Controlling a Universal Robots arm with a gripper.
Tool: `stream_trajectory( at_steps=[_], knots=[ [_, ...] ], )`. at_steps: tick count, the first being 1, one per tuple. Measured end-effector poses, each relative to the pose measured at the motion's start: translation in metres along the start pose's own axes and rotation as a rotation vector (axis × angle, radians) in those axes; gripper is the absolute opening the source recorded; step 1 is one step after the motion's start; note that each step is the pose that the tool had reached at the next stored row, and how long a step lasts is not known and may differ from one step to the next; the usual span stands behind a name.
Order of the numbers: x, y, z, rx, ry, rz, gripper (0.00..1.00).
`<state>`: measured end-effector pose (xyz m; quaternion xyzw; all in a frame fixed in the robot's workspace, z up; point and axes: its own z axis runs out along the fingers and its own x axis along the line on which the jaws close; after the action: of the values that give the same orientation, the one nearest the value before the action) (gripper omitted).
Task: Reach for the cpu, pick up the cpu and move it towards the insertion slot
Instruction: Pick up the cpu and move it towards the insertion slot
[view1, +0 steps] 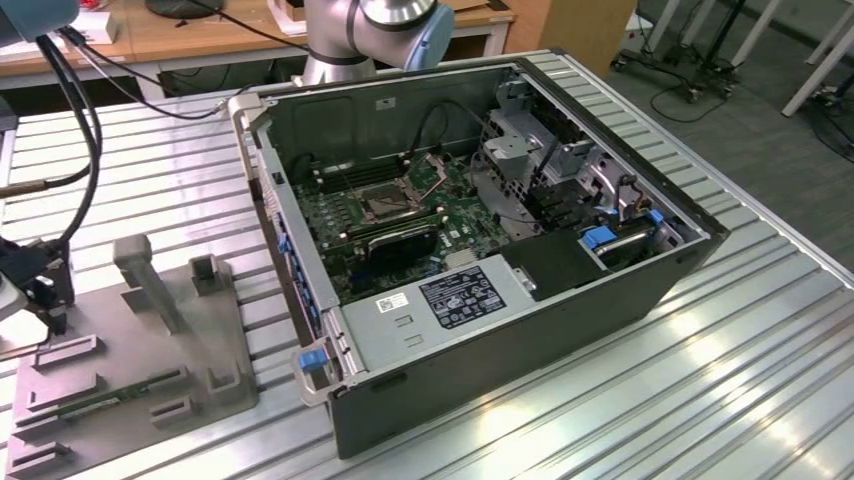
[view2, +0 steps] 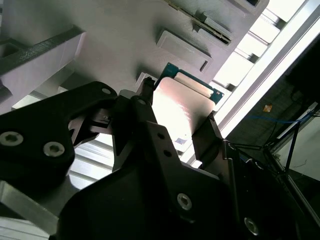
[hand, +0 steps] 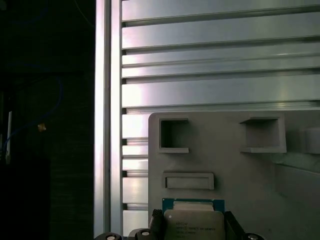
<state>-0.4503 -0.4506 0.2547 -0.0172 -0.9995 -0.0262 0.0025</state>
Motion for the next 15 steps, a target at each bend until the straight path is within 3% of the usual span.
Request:
stream_trajectory(
  at_steps=[15],
  knots=[
    [0.0000,0.0000,-0.0018,0.0002,0.0007,0.000,0.55]
  ],
)
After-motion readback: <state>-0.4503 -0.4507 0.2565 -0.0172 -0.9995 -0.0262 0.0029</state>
